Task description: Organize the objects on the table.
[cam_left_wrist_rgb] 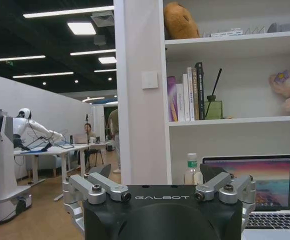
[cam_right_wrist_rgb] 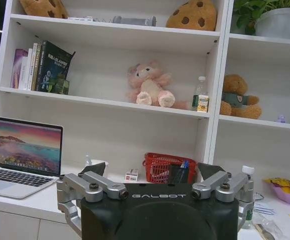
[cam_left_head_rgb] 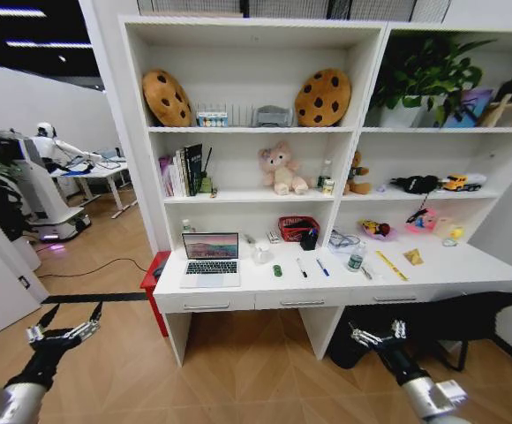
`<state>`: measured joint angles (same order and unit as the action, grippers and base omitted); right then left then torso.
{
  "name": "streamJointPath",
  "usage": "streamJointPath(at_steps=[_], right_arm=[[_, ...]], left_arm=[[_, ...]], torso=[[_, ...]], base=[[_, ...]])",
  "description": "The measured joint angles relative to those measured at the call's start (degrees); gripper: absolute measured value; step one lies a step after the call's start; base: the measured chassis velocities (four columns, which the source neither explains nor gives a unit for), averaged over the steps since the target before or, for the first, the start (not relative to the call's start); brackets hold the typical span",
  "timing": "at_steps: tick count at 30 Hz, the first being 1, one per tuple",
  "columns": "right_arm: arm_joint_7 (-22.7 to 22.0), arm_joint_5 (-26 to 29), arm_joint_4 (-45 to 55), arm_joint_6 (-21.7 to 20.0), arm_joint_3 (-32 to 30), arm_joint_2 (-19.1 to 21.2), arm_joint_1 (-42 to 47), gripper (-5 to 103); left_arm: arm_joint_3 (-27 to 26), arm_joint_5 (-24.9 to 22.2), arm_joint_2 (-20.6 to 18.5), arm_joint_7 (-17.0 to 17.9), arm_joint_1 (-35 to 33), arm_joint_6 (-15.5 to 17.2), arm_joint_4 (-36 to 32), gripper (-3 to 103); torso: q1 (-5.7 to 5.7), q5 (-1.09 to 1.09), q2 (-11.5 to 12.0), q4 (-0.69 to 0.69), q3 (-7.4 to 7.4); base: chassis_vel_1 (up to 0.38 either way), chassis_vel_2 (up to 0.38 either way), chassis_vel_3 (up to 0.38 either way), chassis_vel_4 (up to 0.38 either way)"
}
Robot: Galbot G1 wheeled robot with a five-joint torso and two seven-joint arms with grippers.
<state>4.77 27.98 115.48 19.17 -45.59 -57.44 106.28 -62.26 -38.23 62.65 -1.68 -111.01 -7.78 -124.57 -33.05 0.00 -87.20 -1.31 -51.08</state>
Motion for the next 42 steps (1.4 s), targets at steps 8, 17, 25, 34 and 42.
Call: streamJointPath(at_steps=[8, 17, 25, 34, 42], right_arm=[[0.54, -0.34, 0.0, -0.14, 0.8, -1.05, 0.05, 100], [0.54, -0.52, -0.23, -0.18, 0.83, -1.15, -0.34, 100], [-0.04, -1.34, -0.46, 0.07, 0.69, -1.01, -0.58, 100], [0.36, -1.3, -0.58, -0.09, 0.59, -0.84, -0.52, 100], [0.5, -1.32, -1.18, 0.0, 0.73, -0.97, -0.7, 100]], left_arm=[[1.64, 2.1, 0.0, -0.27, 0.69, -0.62, 0.68, 100], [0.39, 0.95, -0.48, -0.27, 0.59, -0.5, 0.8, 100], [0.02, 0.31, -0.08, -0.09, 0.33, -0.5, 1.19, 100], [-0.07, 0.45, -0.09, 0.0, 0.45, -0.3, 1.13, 100], [0.16, 1.17, -0.14, 0.02, 0.46, -0.09, 1.04, 100]], torso=[[0.0, 0.0, 0.0, -0.01, 0.0], [0.02, 0.0, 0.0, 0.0, 0.0], [-0.03, -0.01, 0.02, 0.0, -0.01], [0.04, 0.0, -0.01, -0.01, 0.01], [0.02, 0.0, -0.01, 0.0, 0.0]], base=[[0.0, 0.0, 0.0, 0.0], [-0.052, 0.032, 0.042, -0.039], [-0.045, 0.053, 0.055, -0.042], [0.0, 0.0, 0.0, 0.0], [-0.057, 0.056, 0.049, -0.059]])
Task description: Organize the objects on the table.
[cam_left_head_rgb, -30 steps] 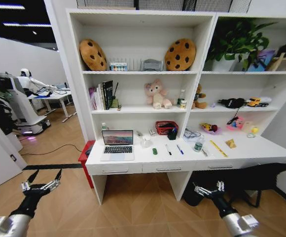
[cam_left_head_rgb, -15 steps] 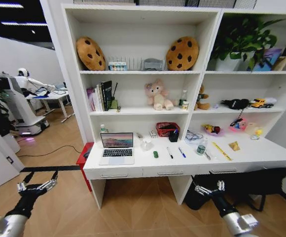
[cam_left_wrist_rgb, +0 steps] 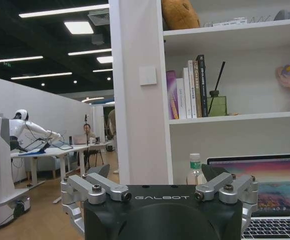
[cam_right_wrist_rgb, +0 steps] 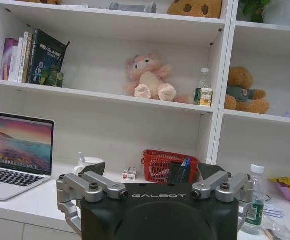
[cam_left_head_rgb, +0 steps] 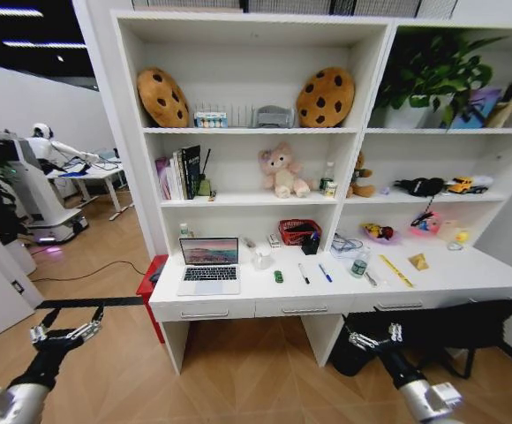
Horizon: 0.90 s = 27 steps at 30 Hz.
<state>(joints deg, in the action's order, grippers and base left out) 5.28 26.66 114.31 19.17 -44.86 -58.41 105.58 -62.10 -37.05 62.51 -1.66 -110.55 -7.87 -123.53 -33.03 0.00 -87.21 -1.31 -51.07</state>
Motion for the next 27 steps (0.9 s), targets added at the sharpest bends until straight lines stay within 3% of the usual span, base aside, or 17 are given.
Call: streamJointPath(at_steps=[27], right_arm=[[-0.16, 0.31, -0.29, 0.12, 0.08, -0.28, -0.2, 100]], left_arm=[[-0.06, 0.21, 0.41, 0.13, -0.38, 0.31, -0.31, 100]], torso=[[-0.01, 0.0, 0.01, 0.0, -0.01]], base=[[-0.08, 0.085, 0.084, -0.087]])
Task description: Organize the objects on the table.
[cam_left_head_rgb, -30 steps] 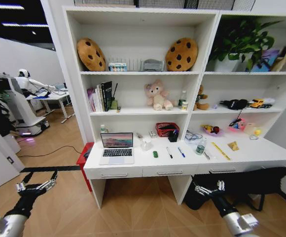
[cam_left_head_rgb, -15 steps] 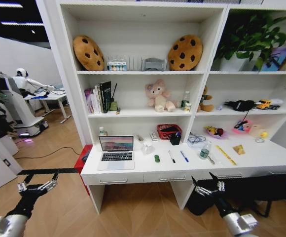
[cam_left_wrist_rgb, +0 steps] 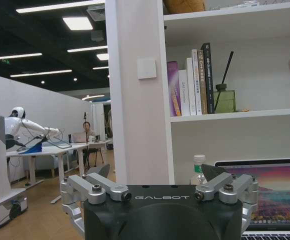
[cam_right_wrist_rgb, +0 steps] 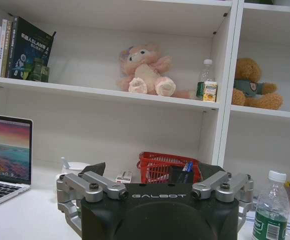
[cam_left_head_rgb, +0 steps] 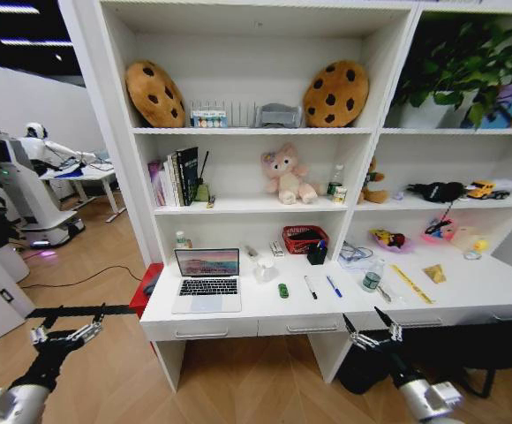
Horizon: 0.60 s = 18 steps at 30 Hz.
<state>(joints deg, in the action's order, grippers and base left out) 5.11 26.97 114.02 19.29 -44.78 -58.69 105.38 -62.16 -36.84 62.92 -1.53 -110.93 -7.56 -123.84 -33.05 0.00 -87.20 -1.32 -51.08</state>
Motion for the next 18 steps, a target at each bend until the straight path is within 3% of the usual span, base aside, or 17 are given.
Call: streamJointPath(at_steps=[18], right_arm=[[-0.03, 0.48, -0.7, -0.14, 0.07, 0.04, -0.17, 100]], left_arm=[[0.05, -0.12, -0.36, 0.05, 0.11, 0.31, -0.39, 100]], torso=[[0.0, 0.0, -0.01, 0.0, 0.0]], base=[[-0.089, 0.089, 0.088, -0.097]])
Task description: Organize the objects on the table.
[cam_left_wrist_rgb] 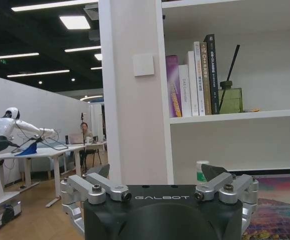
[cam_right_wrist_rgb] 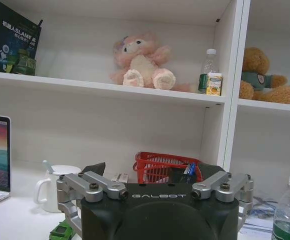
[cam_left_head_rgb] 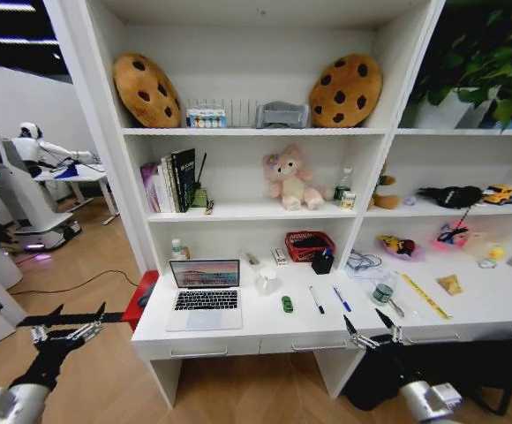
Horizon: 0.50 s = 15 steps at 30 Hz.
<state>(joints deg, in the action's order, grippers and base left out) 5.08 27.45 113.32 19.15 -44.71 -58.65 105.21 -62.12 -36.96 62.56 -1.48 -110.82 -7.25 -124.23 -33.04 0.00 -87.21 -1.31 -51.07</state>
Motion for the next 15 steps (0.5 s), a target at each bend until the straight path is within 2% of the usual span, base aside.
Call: streamJointPath(at_steps=[15], right_arm=[[-0.02, -0.22, -0.8, -0.08, 0.61, 0.04, -0.41, 100]], left_arm=[[0.28, 0.12, 0.0, 0.07, 0.15, 0.23, 0.09, 100]], torso=[[-0.01, 0.01, 0.01, 0.0, 0.0]], base=[[-0.134, 0.131, 0.14, -0.139]])
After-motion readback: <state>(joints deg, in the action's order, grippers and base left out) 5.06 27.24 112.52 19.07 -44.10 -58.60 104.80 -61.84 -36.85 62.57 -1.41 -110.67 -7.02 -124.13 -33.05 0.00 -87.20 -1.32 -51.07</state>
